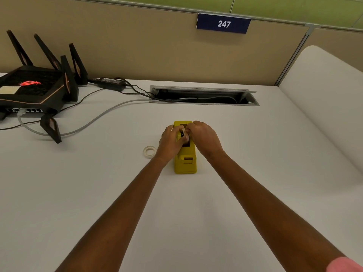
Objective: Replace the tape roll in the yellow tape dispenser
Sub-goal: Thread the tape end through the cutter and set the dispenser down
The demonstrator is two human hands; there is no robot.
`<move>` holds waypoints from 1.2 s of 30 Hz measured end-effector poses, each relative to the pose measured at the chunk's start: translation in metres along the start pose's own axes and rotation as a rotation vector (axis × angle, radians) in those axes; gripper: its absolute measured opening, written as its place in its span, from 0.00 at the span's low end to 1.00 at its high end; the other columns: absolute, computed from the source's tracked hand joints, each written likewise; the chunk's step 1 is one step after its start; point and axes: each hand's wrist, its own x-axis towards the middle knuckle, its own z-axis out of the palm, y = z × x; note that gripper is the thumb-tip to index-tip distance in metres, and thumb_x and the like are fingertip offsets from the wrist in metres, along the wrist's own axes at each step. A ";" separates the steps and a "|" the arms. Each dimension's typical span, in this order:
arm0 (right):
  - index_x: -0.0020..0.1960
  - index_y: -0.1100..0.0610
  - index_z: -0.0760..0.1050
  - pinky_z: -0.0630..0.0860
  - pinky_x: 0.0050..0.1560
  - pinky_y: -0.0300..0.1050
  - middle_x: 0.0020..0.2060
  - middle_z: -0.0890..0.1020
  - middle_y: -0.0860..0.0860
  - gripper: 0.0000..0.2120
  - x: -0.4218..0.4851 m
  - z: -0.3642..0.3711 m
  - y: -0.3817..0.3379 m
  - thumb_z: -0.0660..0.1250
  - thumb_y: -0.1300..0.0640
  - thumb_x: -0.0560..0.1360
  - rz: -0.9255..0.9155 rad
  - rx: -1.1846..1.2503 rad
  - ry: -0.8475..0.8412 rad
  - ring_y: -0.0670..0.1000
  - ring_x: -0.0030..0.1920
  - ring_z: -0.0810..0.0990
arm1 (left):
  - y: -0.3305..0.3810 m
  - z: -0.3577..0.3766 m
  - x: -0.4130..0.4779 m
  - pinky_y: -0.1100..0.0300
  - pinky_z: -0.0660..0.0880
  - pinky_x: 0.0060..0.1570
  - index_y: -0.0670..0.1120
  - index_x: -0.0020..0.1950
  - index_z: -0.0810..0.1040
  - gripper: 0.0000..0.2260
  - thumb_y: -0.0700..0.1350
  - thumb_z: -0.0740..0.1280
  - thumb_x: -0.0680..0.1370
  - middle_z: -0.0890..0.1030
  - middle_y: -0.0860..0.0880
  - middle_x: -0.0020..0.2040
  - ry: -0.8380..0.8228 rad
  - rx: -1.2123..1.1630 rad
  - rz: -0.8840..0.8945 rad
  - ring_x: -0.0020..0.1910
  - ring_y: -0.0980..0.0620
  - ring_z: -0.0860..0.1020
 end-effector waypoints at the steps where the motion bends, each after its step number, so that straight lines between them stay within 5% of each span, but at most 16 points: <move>1: 0.53 0.64 0.73 0.74 0.47 0.47 0.50 0.79 0.62 0.09 0.000 0.000 0.000 0.60 0.61 0.76 -0.003 -0.009 -0.001 0.58 0.49 0.77 | -0.001 0.000 0.000 0.46 0.64 0.69 0.43 0.66 0.68 0.19 0.46 0.64 0.76 0.67 0.40 0.69 0.000 -0.003 0.005 0.68 0.42 0.65; 18: 0.51 0.65 0.74 0.74 0.46 0.49 0.49 0.80 0.63 0.10 0.006 -0.002 -0.001 0.61 0.59 0.75 0.015 -0.013 -0.009 0.60 0.48 0.77 | 0.002 0.000 -0.002 0.52 0.66 0.63 0.43 0.60 0.71 0.13 0.43 0.64 0.75 0.70 0.41 0.66 0.077 -0.105 -0.009 0.65 0.43 0.68; 36: 0.51 0.64 0.74 0.74 0.46 0.48 0.48 0.80 0.62 0.08 0.006 -0.001 -0.001 0.60 0.61 0.76 -0.003 -0.025 0.000 0.59 0.47 0.77 | 0.000 0.001 -0.002 0.49 0.66 0.64 0.45 0.63 0.69 0.19 0.43 0.68 0.73 0.68 0.41 0.68 0.031 -0.049 -0.013 0.66 0.42 0.67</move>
